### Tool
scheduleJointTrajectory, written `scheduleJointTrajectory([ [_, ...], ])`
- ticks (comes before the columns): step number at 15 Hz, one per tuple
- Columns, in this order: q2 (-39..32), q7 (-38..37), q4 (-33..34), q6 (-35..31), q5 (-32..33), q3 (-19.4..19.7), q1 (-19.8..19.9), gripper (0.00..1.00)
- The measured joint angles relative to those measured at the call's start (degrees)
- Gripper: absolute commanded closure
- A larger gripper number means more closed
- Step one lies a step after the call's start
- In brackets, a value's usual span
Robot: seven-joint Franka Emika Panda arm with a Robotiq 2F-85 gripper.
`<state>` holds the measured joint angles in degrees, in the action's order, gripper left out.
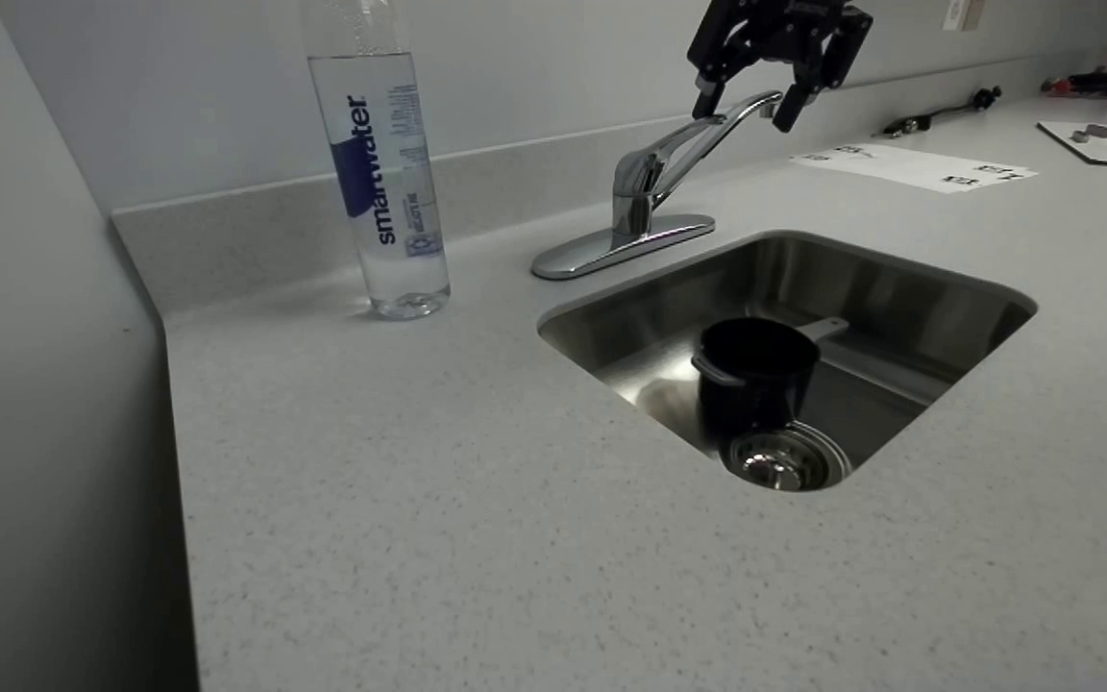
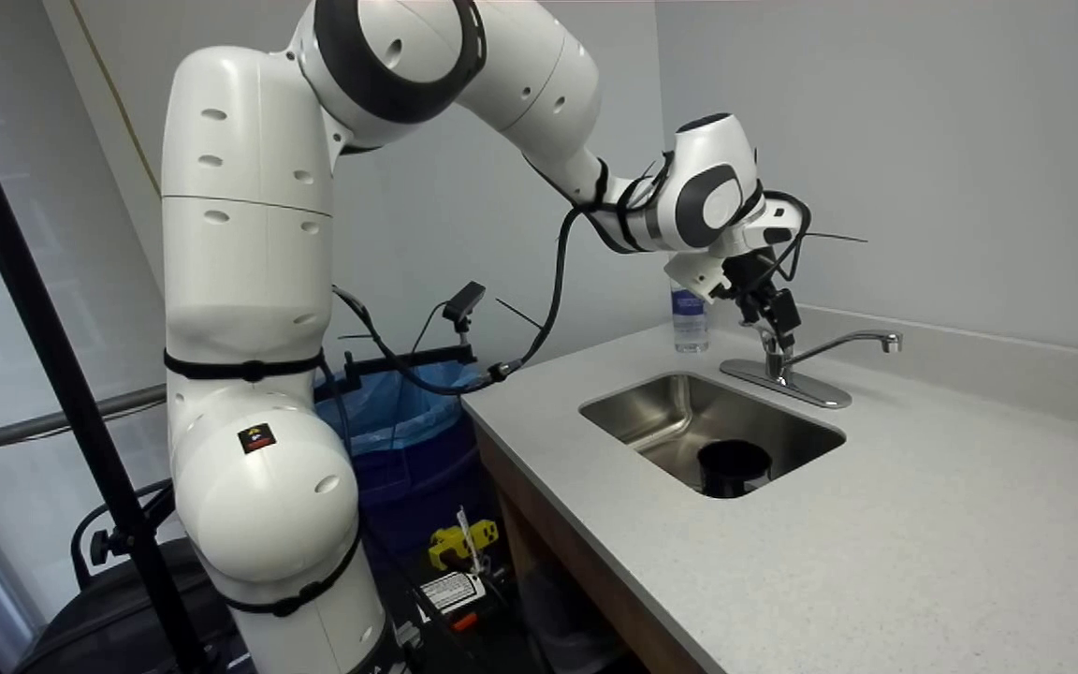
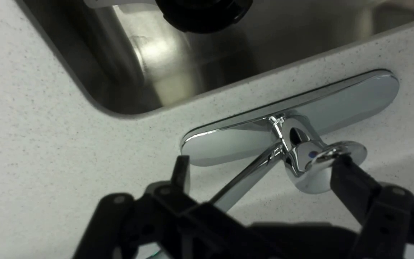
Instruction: Open the tap, turn it to the right then close it
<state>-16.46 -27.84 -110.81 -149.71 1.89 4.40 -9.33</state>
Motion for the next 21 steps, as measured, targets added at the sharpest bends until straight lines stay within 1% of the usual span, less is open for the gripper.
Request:
scheduleJointTrajectory([
  [6, 0.23, 0.00, -0.14, 0.00, -0.01, -0.01, 0.08, 0.00],
  [10, 1.66, 0.09, -0.95, -0.01, 0.14, 0.00, 0.11, 0.00],
  [16, 9.18, 2.00, -4.70, 0.02, -0.04, -0.73, 0.28, 0.00],
  [21, 16.93, 3.93, -9.34, 0.03, -0.05, -1.93, 1.27, 0.00],
])
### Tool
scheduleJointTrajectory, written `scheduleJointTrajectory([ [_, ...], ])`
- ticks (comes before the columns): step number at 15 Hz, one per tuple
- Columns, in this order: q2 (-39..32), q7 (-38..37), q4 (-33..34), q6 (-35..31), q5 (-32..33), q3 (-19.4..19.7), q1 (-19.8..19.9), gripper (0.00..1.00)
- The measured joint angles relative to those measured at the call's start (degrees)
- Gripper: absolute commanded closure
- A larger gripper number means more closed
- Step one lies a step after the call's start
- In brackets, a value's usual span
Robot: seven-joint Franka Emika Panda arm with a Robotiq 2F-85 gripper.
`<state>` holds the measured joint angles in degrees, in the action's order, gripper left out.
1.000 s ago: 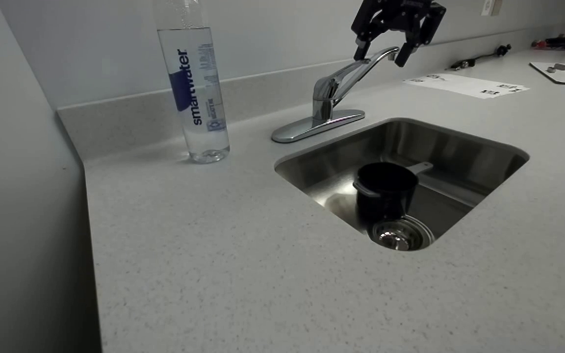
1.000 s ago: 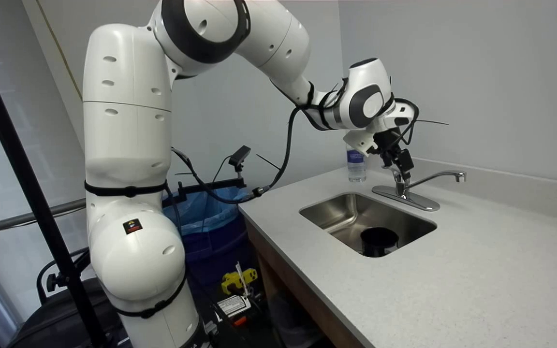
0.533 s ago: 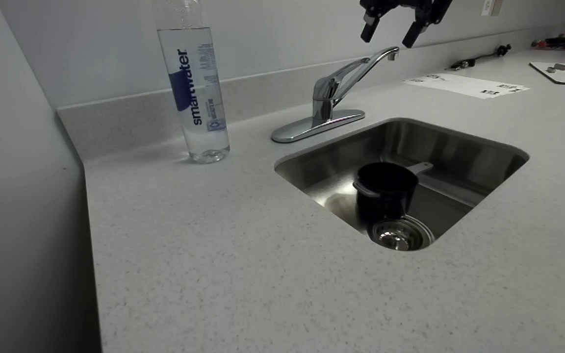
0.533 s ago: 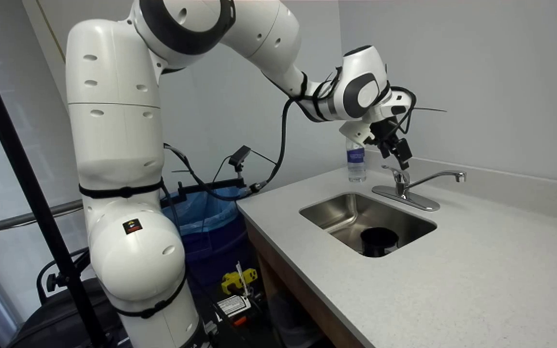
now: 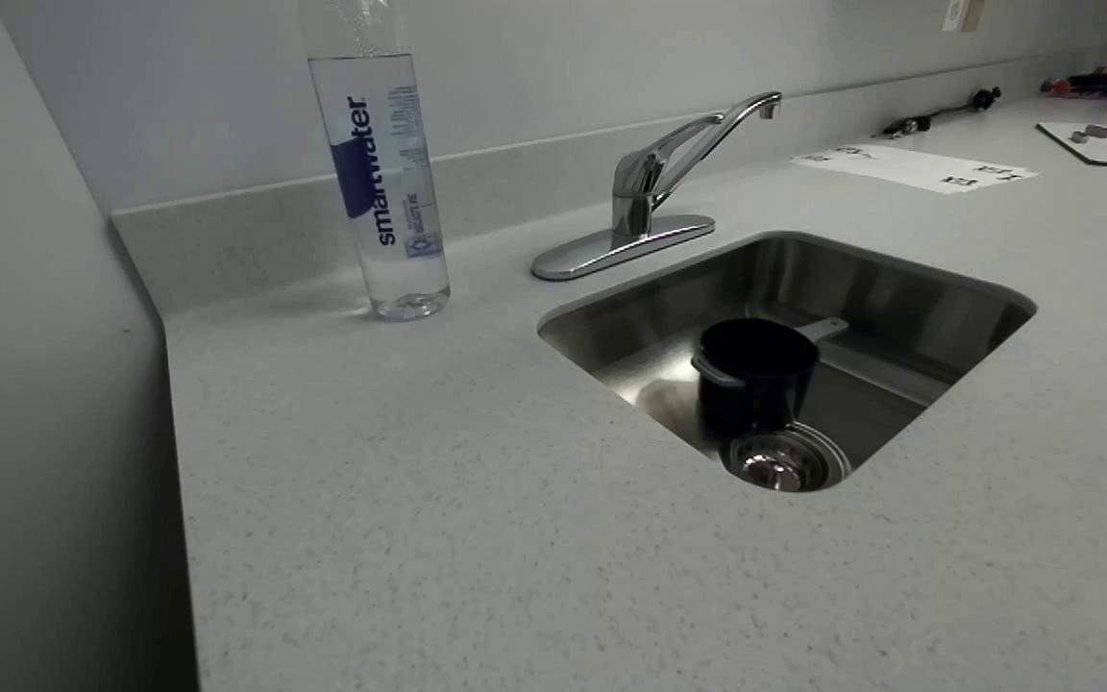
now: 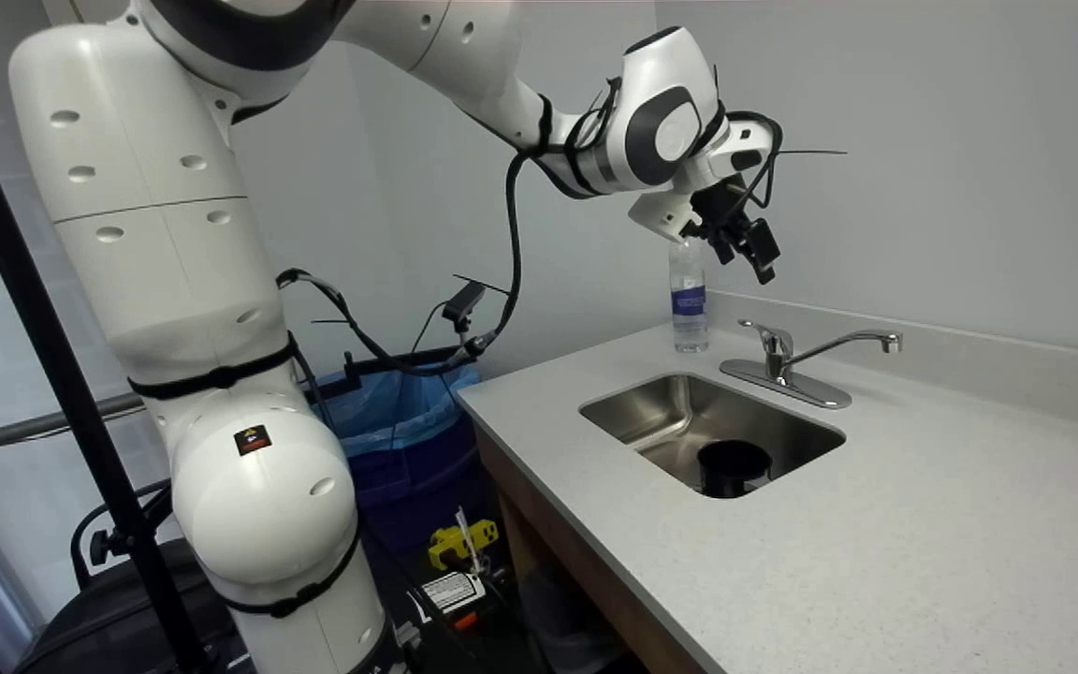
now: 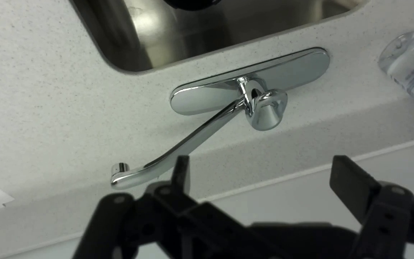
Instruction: Open the tap, turn it to the right then close it
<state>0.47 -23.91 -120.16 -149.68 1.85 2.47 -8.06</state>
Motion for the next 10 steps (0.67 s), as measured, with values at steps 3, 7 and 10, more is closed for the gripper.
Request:
scheduleJointTrajectory([
  [3, 4.39, 0.90, -2.92, 0.00, -0.08, -0.63, 0.93, 0.00],
  [7, 9.78, 1.05, -6.52, 0.00, -0.14, -1.04, 2.29, 0.00],
  [10, 13.67, 1.19, -9.29, 0.00, -0.37, -1.41, 3.14, 0.00],
])
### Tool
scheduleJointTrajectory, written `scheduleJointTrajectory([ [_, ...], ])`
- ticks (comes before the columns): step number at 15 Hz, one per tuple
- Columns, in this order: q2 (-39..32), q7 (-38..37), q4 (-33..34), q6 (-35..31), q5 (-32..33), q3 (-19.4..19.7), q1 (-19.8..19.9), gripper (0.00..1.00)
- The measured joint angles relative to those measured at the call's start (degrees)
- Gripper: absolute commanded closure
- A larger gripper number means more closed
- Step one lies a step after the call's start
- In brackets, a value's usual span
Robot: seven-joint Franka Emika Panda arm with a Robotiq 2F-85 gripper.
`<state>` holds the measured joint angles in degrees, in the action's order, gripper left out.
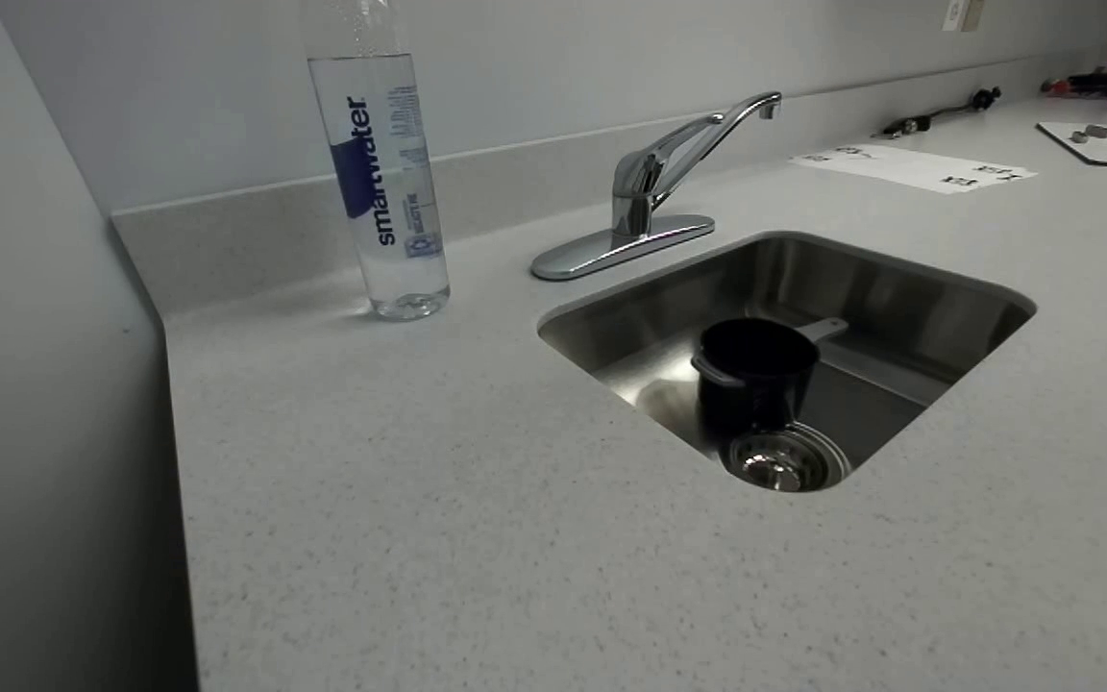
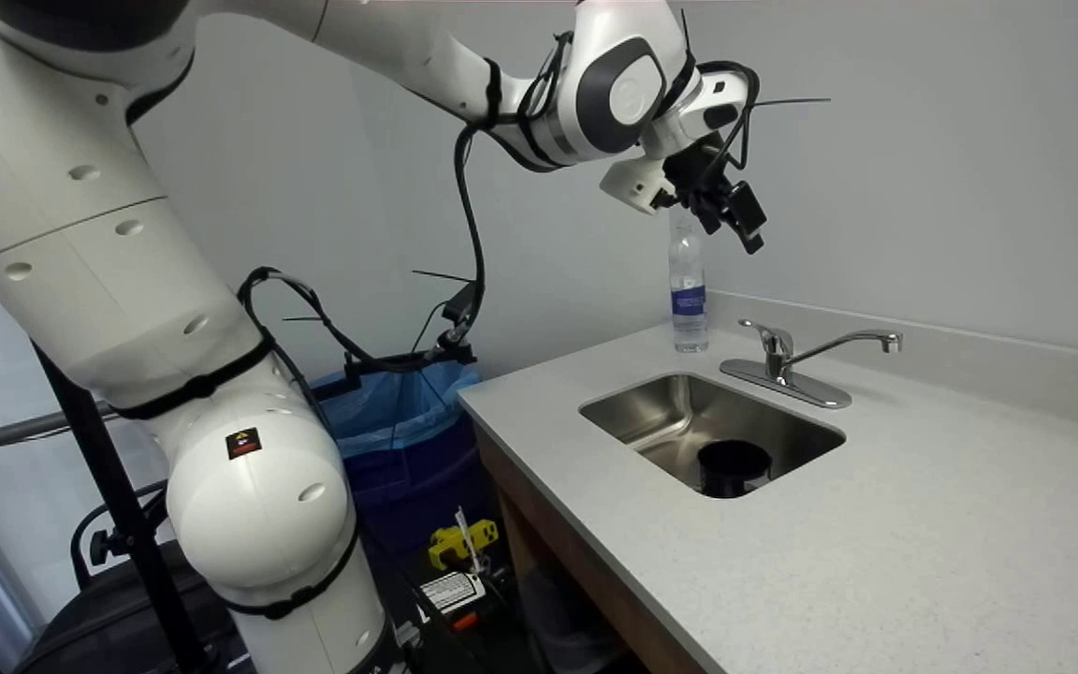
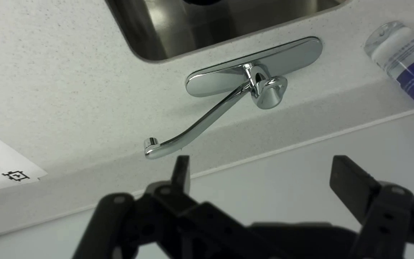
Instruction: Open the tap, turn it to the right then close it
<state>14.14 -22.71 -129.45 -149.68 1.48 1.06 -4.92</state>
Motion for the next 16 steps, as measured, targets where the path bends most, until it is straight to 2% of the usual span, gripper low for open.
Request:
scheduleJointTrajectory([
  [6, 6.75, 0.95, -5.21, 0.00, -1.12, -0.63, 0.22, 0.00],
  [16, 7.17, 0.99, -5.83, 0.00, -1.12, -0.63, 0.22, 0.00],
])
